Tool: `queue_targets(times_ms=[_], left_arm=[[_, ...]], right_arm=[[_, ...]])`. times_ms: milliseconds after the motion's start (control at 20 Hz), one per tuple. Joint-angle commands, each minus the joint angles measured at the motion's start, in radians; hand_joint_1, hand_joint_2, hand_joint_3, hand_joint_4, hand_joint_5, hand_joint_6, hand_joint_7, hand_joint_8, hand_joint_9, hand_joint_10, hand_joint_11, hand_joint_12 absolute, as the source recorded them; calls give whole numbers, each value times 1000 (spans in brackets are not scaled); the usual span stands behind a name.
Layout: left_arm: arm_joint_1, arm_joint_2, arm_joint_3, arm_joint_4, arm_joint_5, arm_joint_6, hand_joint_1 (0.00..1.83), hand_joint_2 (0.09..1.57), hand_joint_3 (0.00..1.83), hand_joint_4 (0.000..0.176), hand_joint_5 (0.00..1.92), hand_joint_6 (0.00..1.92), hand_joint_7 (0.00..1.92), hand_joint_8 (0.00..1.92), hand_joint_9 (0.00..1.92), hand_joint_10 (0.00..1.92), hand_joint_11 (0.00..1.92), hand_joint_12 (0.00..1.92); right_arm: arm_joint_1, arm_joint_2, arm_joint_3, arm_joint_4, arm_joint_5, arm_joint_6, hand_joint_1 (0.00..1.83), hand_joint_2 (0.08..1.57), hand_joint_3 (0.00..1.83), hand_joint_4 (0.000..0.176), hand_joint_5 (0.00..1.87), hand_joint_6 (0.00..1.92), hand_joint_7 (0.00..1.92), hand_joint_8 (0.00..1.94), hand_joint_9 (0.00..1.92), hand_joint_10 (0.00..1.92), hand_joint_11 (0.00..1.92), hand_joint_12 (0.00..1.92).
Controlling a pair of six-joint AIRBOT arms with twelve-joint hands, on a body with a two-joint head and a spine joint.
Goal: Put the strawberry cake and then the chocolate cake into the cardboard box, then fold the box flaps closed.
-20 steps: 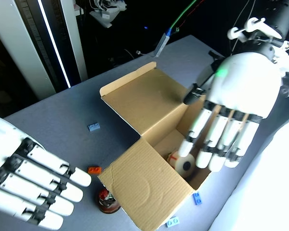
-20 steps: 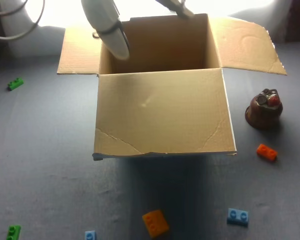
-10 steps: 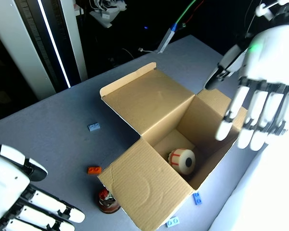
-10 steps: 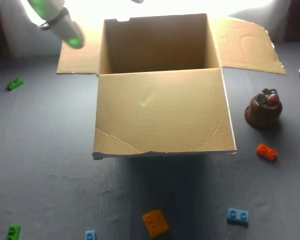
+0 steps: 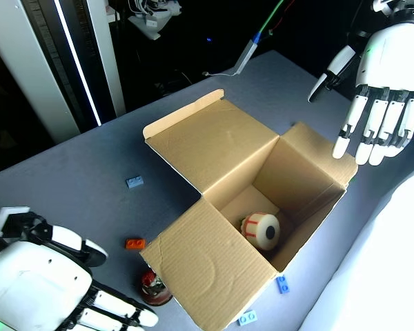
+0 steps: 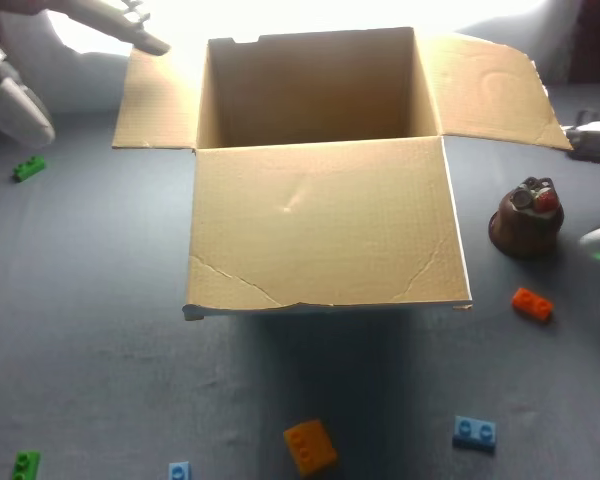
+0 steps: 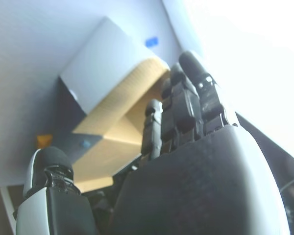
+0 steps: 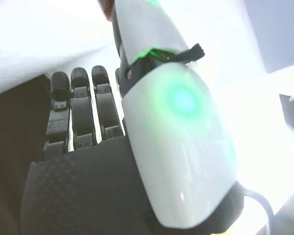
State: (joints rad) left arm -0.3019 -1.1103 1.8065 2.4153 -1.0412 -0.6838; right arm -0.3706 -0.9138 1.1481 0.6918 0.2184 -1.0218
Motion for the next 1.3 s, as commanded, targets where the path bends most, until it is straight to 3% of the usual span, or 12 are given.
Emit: queue_targets(times_ms=[0,200,350,500,700,950,1200,1250], left_arm=[[-2,22,1,-51,43,-2,141,1061,20,86,129,10,189,6,269,5,0,967],[4,79,-19,-39,36,-12,1,1108,10,74,160,5,202,0,266,1,0,882],[27,113,-47,-33,36,-12,0,1154,16,51,151,1,188,3,216,1,0,733],[87,149,-107,-74,30,-12,0,1157,5,0,135,1,171,0,154,1,0,612],[175,177,-170,-160,30,1,0,1155,2,0,148,5,168,0,158,3,0,559],[285,174,-156,-341,31,116,0,1151,1,0,131,0,151,0,139,3,0,513],[375,162,-144,-409,57,163,0,1158,2,0,149,2,171,3,163,5,0,611],[392,161,-143,-424,64,172,0,1161,3,0,145,0,164,0,160,3,0,618]], right_arm=[[11,4,12,2,91,4,1058,1085,1,24,74,0,158,0,179,2,0,506],[25,-45,31,26,137,2,1054,1066,0,27,112,8,176,3,204,9,0,584],[30,-81,67,51,135,1,1036,1072,0,22,142,9,203,5,247,15,0,644],[-7,-112,108,51,128,-8,1031,1072,0,27,119,0,169,0,198,0,0,621],[-28,-139,142,51,128,-20,1064,1068,0,27,126,3,192,5,230,10,0,627],[-25,-169,166,51,131,-33,1104,1064,0,23,130,4,185,6,198,5,0,561],[-23,-185,178,32,137,-41,1116,1044,0,18,146,7,196,4,205,4,0,588],[-21,-185,178,32,137,-42,1132,1047,0,11,141,3,191,1,194,2,0,571]])
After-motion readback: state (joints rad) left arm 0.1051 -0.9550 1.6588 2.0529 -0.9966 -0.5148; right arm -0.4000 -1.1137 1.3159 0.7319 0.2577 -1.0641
